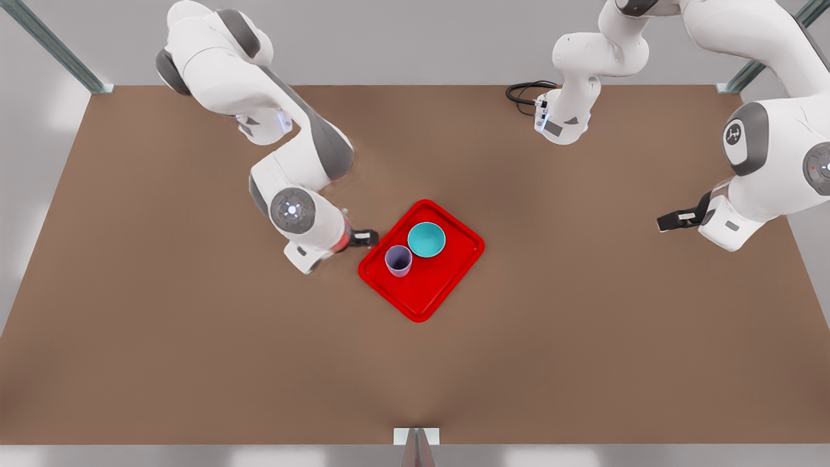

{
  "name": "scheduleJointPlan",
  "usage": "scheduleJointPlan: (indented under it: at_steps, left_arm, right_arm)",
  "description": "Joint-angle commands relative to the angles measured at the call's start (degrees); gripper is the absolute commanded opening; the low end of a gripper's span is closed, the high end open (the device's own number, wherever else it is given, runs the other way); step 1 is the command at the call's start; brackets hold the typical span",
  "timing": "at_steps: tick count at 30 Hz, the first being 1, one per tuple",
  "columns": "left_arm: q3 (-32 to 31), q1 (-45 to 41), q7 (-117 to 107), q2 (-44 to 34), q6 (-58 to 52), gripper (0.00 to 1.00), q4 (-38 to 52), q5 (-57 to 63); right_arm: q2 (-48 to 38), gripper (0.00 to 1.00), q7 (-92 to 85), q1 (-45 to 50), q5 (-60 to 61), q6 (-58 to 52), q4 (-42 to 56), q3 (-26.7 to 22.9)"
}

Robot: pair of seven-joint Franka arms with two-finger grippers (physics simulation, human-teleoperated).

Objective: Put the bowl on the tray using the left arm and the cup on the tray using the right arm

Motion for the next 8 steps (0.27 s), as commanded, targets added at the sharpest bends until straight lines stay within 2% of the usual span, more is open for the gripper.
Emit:
scheduleJointPlan:
  at_steps: [1, 2, 3, 4, 5, 8]
  left_arm:
    - [0.0, -0.06, 0.0, 0.0, 0.02, 1.0, 0.0, 0.09]
    - [0.0, -0.06, 0.0, 0.0, 0.1, 1.0, 0.0, 0.09]
    - [0.0, -0.06, 0.0, 0.0, 0.02, 1.0, 0.0, 0.09]
    - [0.0, -0.06, 0.0, 0.0, 0.02, 1.0, 0.0, 0.09]
    - [0.0, -0.06, 0.0, 0.0, 0.02, 1.0, 0.0, 0.09]
    - [0.0, -0.06, 0.0, 0.0, 0.02, 1.0, 0.0, 0.09]
  right_arm:
    - [-0.22, 1.0, -3.0, -5.4, 0.06, -0.58, 0.46, 0.25]
    - [-6.62, 1.0, -12.23, -7.79, -1.25, -0.22, -4.36, -3.34]
    - [-15.92, 1.0, -26.77, -8.14, -1.35, 0.21, -12.95, -13.35]
    - [-27.81, 1.0, -32.28, -13.49, -1.35, 1.27, -24.31, -14.52]
    - [-30.63, 1.0, -32.55, -17.1, 0.85, 1.45, -29.34, -14.43]
    - [-29.75, 1.0, -32.73, -15.88, -0.82, 1.45, -26.52, -14.17]
